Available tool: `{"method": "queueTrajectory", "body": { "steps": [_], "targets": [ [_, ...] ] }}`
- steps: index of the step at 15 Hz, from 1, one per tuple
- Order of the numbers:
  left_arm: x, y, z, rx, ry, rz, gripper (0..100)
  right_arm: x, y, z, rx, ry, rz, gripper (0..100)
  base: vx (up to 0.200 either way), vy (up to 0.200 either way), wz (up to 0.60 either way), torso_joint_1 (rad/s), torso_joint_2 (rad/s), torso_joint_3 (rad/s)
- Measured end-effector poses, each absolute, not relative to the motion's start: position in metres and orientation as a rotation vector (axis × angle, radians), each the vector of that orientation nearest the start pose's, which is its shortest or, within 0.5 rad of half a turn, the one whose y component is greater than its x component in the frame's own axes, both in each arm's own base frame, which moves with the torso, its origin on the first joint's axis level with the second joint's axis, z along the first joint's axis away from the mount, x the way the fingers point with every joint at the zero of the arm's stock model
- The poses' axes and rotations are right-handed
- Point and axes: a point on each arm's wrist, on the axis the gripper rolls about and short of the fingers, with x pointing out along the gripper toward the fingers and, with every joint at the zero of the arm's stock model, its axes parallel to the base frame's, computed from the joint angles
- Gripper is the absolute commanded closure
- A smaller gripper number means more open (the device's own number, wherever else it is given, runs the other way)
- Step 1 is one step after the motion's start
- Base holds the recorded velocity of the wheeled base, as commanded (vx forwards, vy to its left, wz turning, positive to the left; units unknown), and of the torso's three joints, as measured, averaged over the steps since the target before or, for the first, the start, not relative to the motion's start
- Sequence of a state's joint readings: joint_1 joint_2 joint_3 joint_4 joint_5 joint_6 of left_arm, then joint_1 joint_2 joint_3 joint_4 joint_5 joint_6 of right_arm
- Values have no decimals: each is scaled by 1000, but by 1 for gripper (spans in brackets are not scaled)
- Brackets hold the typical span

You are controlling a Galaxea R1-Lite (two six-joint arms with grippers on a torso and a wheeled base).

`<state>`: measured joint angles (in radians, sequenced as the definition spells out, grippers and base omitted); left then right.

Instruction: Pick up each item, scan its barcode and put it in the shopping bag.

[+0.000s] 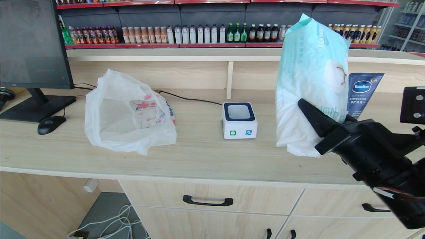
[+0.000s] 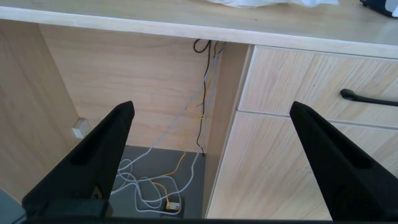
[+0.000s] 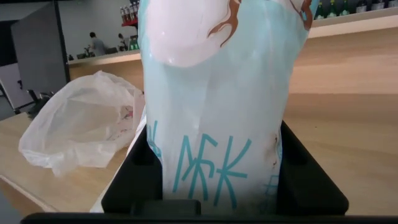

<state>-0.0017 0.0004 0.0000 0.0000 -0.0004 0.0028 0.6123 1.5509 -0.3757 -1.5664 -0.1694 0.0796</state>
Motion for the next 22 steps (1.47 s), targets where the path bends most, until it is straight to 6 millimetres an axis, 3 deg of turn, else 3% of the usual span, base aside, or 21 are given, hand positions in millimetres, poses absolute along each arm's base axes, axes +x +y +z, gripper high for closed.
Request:
{"method": "queueTrajectory", "body": {
  "steps": [6,9,13,22],
  "targets": [
    [-23,0,75,2,2,-2,0,177,100,217,224,-407,398,100,-167,0,0,6,2,-1],
    [-23,0,75,0,2,-2,0,178,98,222,230,-429,391,100,-200,0,0,-12,2,2],
    [-23,0,75,3,1,-2,0,178,99,223,243,-431,392,100,0,0,0,0,0,0],
    [-23,0,75,-3,1,-2,0,186,94,218,228,-411,353,100,0,200,0,9,4,1]
  ]
}}
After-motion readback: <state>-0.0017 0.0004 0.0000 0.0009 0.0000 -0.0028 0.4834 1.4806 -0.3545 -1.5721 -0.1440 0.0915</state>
